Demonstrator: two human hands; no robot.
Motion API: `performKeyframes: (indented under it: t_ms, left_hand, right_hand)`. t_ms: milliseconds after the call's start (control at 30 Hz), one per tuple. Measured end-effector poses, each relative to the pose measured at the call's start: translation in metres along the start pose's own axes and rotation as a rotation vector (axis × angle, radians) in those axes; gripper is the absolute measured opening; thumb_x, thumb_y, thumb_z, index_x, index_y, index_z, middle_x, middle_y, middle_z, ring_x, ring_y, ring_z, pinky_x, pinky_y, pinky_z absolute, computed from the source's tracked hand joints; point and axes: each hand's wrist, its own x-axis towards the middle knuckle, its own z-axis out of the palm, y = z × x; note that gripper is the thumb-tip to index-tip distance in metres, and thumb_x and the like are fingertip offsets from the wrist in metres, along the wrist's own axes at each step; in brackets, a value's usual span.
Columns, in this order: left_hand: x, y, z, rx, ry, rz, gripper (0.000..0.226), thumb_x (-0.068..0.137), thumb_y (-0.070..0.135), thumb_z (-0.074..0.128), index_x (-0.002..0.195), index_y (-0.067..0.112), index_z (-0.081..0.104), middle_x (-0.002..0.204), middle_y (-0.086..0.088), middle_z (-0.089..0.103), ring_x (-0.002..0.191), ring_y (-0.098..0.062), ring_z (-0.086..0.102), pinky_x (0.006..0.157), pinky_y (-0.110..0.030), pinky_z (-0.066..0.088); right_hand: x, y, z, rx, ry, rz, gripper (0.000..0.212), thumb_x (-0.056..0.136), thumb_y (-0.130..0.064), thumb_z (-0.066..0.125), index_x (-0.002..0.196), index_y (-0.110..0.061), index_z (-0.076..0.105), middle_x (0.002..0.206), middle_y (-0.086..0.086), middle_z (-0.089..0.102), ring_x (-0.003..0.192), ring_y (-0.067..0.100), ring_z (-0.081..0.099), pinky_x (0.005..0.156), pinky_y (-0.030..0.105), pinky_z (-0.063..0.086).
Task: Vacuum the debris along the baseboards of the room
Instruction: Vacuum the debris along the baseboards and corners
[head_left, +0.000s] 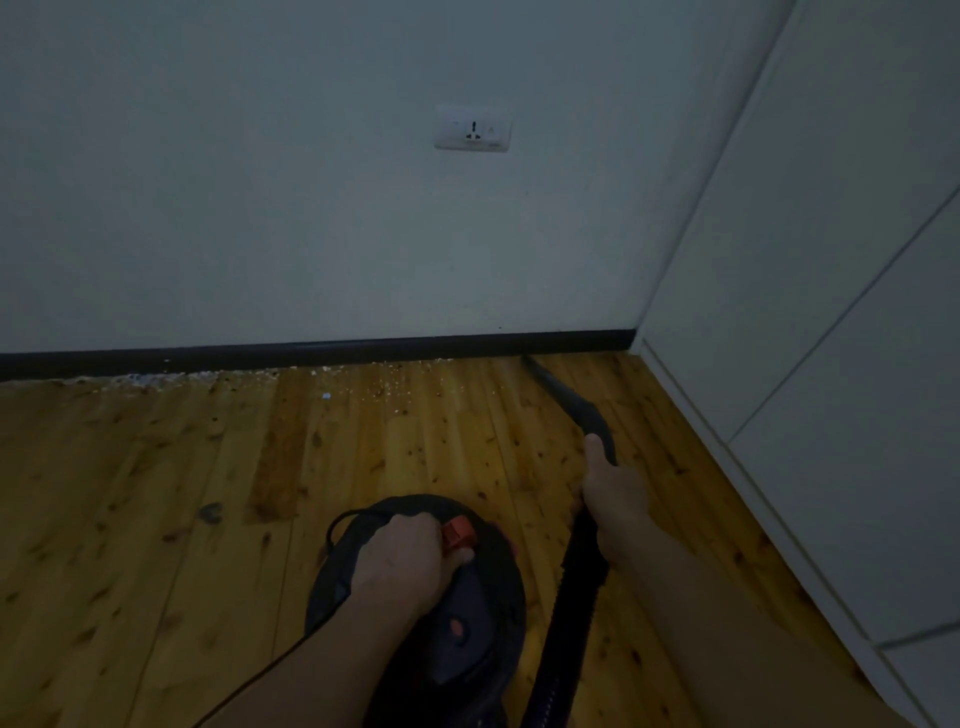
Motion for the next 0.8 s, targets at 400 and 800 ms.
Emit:
performKeyframes:
  t_ms: [400, 800]
  left_hand:
    - [-0.014, 0.007, 0.003, -0.009, 0.001, -0.018, 0.046, 0.092, 0.064, 0.06, 0.095, 0.018, 0.058, 0.09, -0.002, 0.063, 0.088, -0.024, 0.067, 0.072, -0.033, 0.053]
    - [-0.065, 0.003, 0.025, -0.018, -0.018, -0.035, 0.049, 0.09, 0.064, 0.064, 0.097, 0.016, 0.06, 0.088, -0.002, 0.06, 0.09, -0.026, 0.067, 0.073, -0.035, 0.053]
  right_hand:
    - [-0.041, 0.006, -0.027, -0.087, -0.036, -0.065, 0.059, 0.102, -0.057, 0.05, 0.07, -0.007, 0.057, 0.07, 0.011, 0.059, 0.064, 0.024, 0.056, 0.063, 0.033, 0.045]
    - [-0.104, 0.037, -0.043, -0.113, -0.105, -0.103, 0.06, 0.099, -0.055, 0.059, 0.067, -0.003, 0.06, 0.057, 0.009, 0.059, 0.064, 0.028, 0.06, 0.074, 0.047, 0.057]
